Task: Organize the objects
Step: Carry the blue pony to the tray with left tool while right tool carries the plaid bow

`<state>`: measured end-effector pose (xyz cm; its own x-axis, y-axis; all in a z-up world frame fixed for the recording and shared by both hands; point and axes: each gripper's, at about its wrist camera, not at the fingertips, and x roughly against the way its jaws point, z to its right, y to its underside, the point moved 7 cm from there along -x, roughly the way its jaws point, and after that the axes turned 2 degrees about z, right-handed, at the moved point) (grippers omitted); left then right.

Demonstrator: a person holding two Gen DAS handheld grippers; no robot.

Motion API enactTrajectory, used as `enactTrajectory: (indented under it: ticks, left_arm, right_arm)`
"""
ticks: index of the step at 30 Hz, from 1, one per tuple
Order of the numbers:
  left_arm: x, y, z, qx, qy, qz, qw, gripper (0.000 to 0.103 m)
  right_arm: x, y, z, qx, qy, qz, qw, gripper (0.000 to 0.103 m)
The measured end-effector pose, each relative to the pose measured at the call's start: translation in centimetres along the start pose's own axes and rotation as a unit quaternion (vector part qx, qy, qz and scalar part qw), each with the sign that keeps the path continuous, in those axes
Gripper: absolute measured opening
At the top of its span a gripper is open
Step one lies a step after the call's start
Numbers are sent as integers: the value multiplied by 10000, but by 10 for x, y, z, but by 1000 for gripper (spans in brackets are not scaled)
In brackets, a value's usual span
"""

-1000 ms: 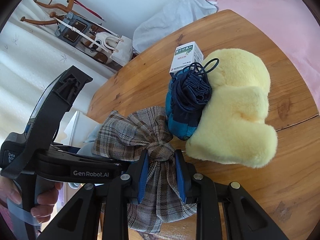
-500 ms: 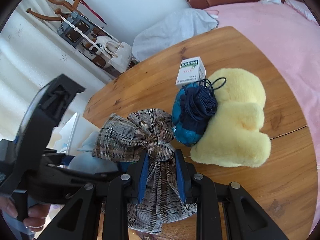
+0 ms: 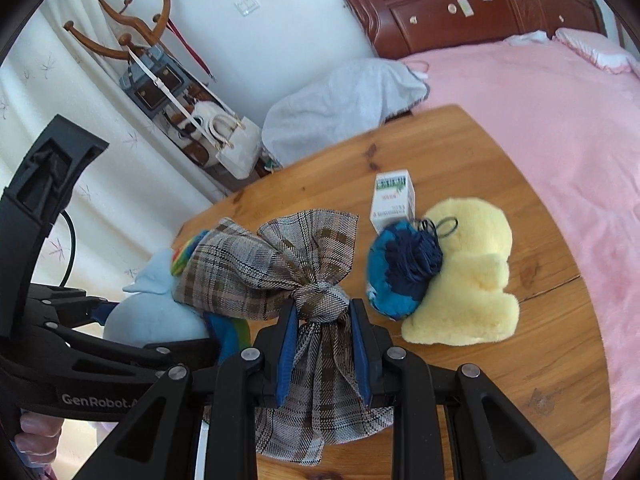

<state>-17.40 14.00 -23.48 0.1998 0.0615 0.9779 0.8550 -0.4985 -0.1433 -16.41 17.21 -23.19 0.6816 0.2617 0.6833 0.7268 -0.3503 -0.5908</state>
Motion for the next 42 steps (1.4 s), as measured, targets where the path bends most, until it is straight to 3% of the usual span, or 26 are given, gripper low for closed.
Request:
enactTrajectory:
  ticks: [9, 22, 32, 42]
  left_arm:
    - [23, -4, -24, -46, 61, 503, 9987, 79]
    - [41, -2, -97, 560, 67, 898, 9944, 79]
    - [34, 17, -161, 1071, -7, 984, 9894, 79]
    - [9, 51, -213, 1568, -79, 698, 9851, 79]
  right_arm:
    - [18, -5, -27, 333, 331, 446, 9979, 26]
    - [24, -11, -93, 661, 137, 738, 9950, 26]
    - [9, 13, -152, 1281, -71, 542, 9903, 26]
    - [-7, 40, -199, 1629, -423, 203, 9855, 26]
